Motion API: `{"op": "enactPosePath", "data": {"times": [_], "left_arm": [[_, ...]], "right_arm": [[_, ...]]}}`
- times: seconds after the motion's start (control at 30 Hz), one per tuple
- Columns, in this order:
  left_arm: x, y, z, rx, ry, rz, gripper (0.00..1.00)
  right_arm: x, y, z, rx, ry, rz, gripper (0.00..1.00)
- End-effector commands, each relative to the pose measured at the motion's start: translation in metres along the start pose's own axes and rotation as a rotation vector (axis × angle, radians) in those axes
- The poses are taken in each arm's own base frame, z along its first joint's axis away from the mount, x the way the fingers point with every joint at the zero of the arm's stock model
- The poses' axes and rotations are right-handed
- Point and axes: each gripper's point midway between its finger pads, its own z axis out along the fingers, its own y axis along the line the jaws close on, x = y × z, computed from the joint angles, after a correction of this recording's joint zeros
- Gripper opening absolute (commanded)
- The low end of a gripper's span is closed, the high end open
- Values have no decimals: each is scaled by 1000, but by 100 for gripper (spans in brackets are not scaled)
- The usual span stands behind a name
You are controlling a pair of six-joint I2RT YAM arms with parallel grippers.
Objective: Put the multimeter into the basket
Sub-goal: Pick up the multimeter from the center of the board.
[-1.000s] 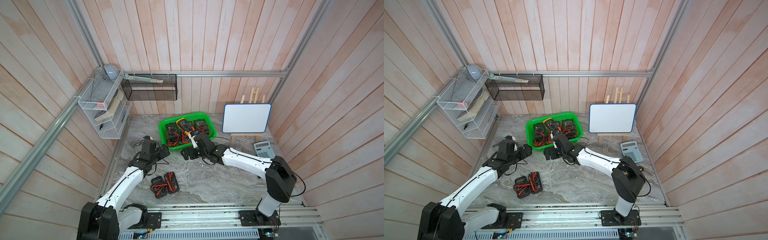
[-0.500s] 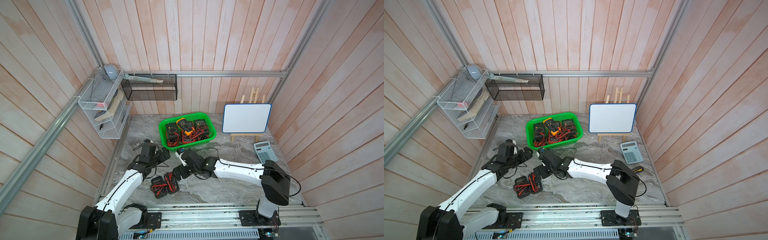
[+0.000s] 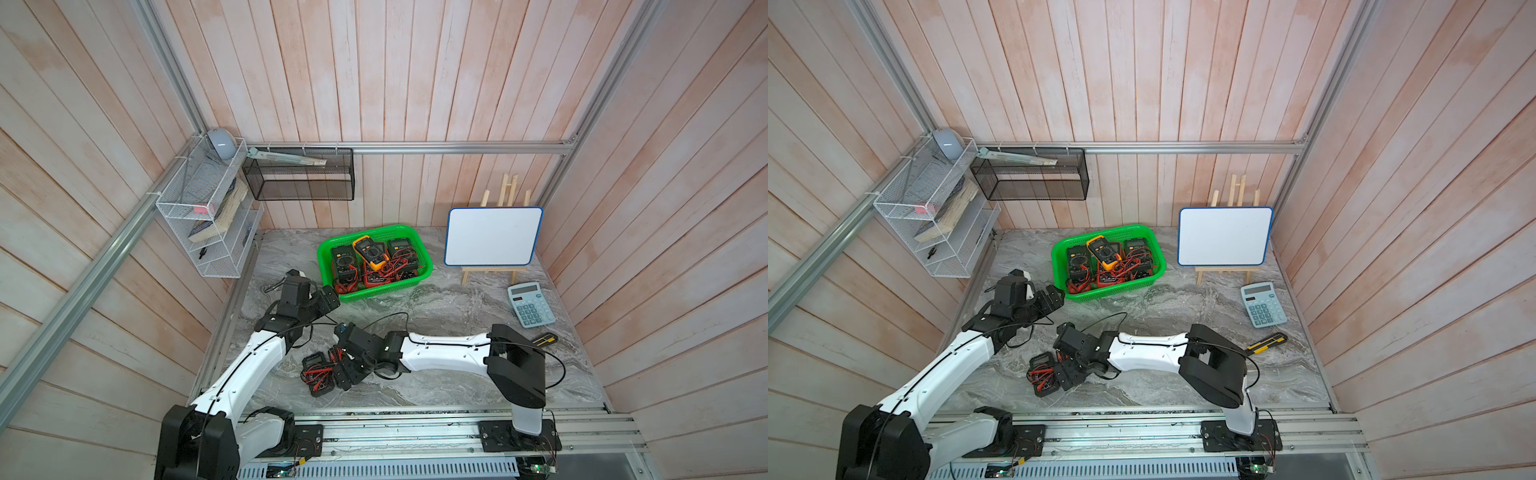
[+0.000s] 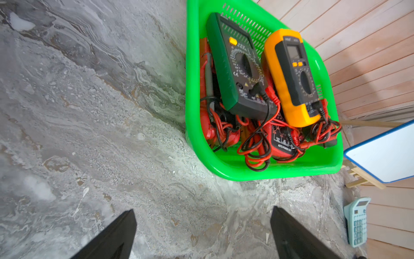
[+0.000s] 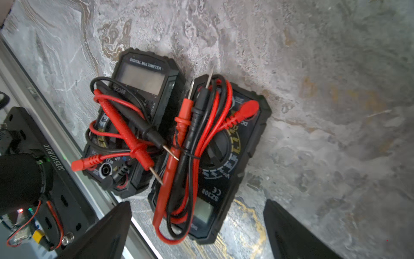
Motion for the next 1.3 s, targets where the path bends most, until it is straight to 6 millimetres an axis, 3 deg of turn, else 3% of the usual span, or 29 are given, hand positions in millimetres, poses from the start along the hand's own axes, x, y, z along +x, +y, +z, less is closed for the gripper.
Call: {"op": "enactPosePath", "data": {"times": [0.0,0.3,0.57,0.93,1.07,1.27], "left_arm": [[-21,-11,-4,37,-50,13,100],[-28,-7,-13,65,-73,3,100],[-25,-4,-14,79,-69,-9,100],[-23,-1,-10,77,-63,-18,100],[-23,-1,-9,78,-61,-24,100],[-25,-3,-7,82,-55,-33,100]], "right_arm": [[6,-4,7,43,39,15,98],[8,-13,28,98,73,17,98],[4,-52,30,153,75,100,98],[-9,-61,38,140,65,98,93],[-11,-64,37,130,62,98,82],[-15,-68,23,104,40,105,53]]}}
